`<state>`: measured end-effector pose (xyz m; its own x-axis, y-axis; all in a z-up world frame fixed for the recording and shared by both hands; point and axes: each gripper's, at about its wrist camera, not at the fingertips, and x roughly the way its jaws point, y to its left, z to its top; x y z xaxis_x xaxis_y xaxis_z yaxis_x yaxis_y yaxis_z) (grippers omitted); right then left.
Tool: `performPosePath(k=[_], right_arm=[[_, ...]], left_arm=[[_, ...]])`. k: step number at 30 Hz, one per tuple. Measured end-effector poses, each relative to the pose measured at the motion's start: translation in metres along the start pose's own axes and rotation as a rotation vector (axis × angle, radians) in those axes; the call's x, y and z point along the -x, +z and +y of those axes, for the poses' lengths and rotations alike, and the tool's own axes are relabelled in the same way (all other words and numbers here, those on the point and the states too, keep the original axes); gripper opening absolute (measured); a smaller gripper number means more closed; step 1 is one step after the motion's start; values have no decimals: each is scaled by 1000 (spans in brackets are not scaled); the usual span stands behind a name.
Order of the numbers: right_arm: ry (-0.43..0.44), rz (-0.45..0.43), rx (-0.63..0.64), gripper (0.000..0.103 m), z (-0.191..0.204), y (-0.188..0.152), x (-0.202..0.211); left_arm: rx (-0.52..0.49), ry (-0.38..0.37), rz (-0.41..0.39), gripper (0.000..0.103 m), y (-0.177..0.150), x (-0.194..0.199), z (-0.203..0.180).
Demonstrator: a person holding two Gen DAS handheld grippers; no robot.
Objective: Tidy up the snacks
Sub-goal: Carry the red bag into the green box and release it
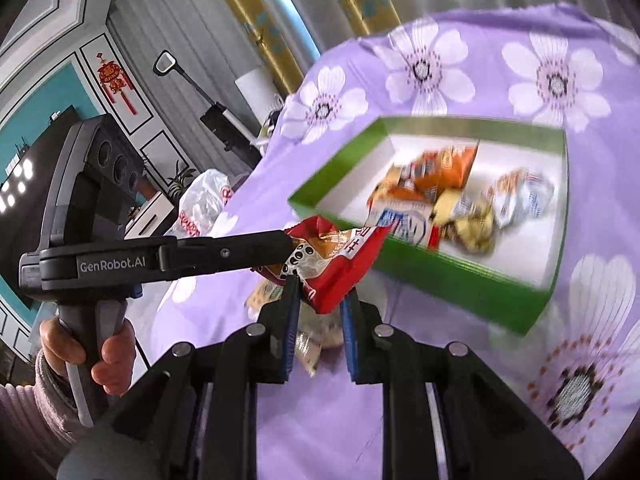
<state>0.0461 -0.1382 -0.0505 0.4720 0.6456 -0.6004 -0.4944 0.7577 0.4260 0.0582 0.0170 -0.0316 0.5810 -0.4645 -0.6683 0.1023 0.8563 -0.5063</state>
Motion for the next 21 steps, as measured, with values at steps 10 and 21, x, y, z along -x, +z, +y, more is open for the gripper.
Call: performPosePath(k=[10, 21], right_arm=[[-70, -20, 12, 21, -32, 39, -18], [-114, 18, -29, 21, -61, 48, -46]], left_arm=[[-10, 27, 16, 28, 41, -42, 1], [-14, 87, 60, 28, 52, -79, 3]])
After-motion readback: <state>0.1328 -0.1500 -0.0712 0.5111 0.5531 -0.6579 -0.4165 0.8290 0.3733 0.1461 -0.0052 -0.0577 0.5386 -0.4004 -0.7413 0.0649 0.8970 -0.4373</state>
